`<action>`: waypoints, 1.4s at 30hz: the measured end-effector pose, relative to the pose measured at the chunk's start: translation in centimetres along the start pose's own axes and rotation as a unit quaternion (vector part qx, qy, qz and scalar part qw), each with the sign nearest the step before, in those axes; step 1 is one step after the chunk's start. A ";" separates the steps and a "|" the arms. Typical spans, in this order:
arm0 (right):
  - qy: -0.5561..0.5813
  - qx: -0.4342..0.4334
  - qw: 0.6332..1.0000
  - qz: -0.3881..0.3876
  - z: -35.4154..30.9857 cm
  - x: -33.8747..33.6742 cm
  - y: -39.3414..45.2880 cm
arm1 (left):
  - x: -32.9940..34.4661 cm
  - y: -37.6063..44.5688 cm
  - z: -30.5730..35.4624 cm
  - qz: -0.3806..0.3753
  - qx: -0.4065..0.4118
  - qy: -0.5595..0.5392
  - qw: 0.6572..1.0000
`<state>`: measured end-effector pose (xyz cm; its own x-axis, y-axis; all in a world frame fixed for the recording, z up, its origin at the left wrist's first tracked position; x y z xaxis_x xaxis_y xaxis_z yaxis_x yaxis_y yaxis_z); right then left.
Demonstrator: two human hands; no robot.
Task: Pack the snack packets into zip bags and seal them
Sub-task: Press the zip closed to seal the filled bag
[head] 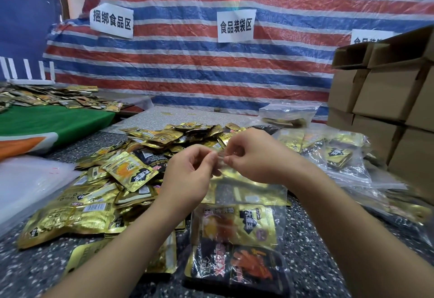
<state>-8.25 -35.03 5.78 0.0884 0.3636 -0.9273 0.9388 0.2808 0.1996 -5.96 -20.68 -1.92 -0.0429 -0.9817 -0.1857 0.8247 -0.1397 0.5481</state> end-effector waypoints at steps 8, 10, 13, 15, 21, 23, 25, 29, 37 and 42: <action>0.003 -0.004 0.999 0.044 0.3 0.1 0.1 | 0.0 0.2 0.4 -0.013 -0.042 -0.093 0.995; 0.003 -0.003 0.999 0.045 0.3 0.1 0.1 | 0.1 0.2 0.3 -0.016 -0.040 -0.090 0.995; 0.009 0.000 0.999 0.038 0.4 0.2 0.3 | 0.0 0.2 0.3 -0.013 -0.030 -0.078 0.996; 0.011 0.003 1.000 0.023 0.4 0.2 0.5 | -0.1 0.2 0.3 -0.016 -0.029 -0.078 0.996; 0.029 0.011 1.000 -0.003 0.7 -0.2 0.4 | -0.1 0.2 0.5 -0.021 -0.045 -0.112 0.992; 0.037 0.010 0.999 -0.006 0.8 -0.3 0.3 | -0.1 0.2 0.6 -0.026 -0.047 -0.127 0.990; 0.045 0.011 0.999 -0.008 0.8 -0.5 0.3 | -0.1 0.2 0.6 -0.025 -0.042 -0.126 0.991; 0.044 0.008 0.999 0.014 0.8 -0.2 0.4 | -0.4 0.2 0.7 0.003 -0.031 -0.114 0.993; 0.027 -0.001 0.999 0.039 0.6 -0.1 0.7 | -0.6 0.3 0.7 0.055 -0.022 -0.095 0.994; 0.028 0.005 0.999 0.027 1.3 -0.9 0.5 | -1.1 0.5 0.7 0.086 -0.023 -0.099 0.991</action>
<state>-7.43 -36.34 6.37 0.1205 0.4277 -0.8958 0.9367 0.2498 0.2452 -5.86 -19.77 -0.87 -0.0046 -0.9973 0.0737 0.8542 0.0344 0.5188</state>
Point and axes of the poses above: each hand's wrist, its own y-axis towards the middle knuckle, its own x-axis out of the palm, z = x × y, the point moved 1 cm from there along y, towards the middle knuckle, and after that the axes turned 6 degrees about -z, right-handed, at the moved point
